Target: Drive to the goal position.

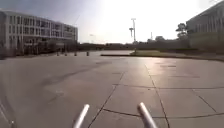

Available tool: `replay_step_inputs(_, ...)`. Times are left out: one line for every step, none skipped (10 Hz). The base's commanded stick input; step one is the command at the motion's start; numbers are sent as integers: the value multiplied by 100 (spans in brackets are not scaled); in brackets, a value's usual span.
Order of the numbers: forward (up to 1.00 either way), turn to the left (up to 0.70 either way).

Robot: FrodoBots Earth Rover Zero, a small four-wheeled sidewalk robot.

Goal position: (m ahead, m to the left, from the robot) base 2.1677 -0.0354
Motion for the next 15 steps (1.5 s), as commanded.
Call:
replay_step_inputs(70, 0)
replay_step_inputs(70, 0)
replay_step_inputs(70, 0)
replay_step_inputs(70, 0)
replay_step_inputs(70, 0)
replay_step_inputs(70, 0)
replay_step_inputs(70, 0)
replay_step_inputs(70, 0)
replay_step_inputs(70, 0)
replay_step_inputs(70, 0)
replay_step_inputs(70, 0)
replay_step_inputs(70, 0)
replay_step_inputs(78, 0)
replay_step_inputs(85, 0)
replay_step_inputs(85, -11)
